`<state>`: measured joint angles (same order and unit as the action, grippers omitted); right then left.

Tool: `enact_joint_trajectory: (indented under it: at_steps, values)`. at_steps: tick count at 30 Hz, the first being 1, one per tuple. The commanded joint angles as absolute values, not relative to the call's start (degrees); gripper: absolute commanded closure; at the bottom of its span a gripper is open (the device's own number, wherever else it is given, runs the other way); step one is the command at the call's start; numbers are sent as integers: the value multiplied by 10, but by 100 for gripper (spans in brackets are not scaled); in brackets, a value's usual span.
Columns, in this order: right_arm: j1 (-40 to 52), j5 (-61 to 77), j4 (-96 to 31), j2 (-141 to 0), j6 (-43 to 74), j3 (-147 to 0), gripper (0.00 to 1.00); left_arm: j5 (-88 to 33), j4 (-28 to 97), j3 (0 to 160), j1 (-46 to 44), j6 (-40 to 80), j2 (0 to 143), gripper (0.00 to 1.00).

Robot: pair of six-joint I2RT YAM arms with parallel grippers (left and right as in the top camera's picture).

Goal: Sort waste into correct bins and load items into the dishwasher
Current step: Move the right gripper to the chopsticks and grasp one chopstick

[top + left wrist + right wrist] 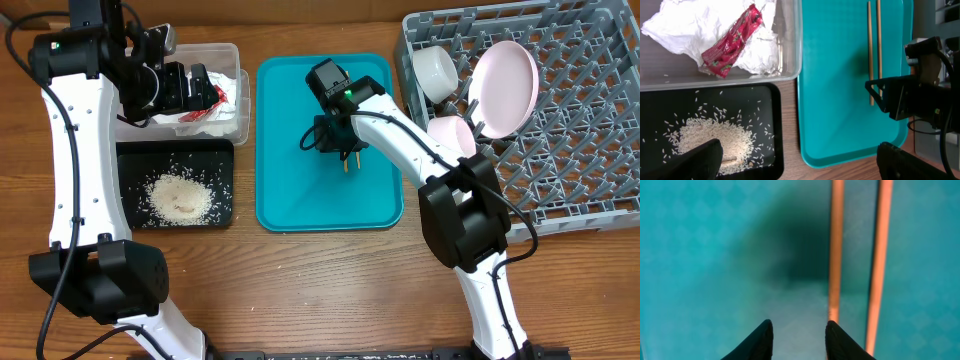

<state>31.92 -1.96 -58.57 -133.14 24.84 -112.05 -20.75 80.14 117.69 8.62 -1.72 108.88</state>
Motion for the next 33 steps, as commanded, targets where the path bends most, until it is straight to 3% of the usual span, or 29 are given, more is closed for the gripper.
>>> enact_joint_trajectory:
  at_steps: [1, 10, 14, 20, 27, 33]
  values:
    - [318, -51, -583, -1332, 256, -1117, 62, -204, 801, 1188, 83, -28, 1087, 0]
    - [317, -83, -588, -1365, 251, -1112, 63, -204, 801, 1188, 83, -28, 1087, 0]
    - [317, -83, -586, -1365, 251, -1112, 70, -204, 801, 1188, 83, -28, 1087, 0]
    - [318, -48, -605, -1366, 258, -1112, 73, -204, 801, 1188, 83, -28, 1087, 0]
    - [319, -11, -677, -1365, 305, -1112, 96, -204, 801, 1188, 83, -28, 1087, 0]
    - [318, -3, -693, -1364, 300, -1132, 96, -204, 801, 1188, 83, -28, 1087, 0]
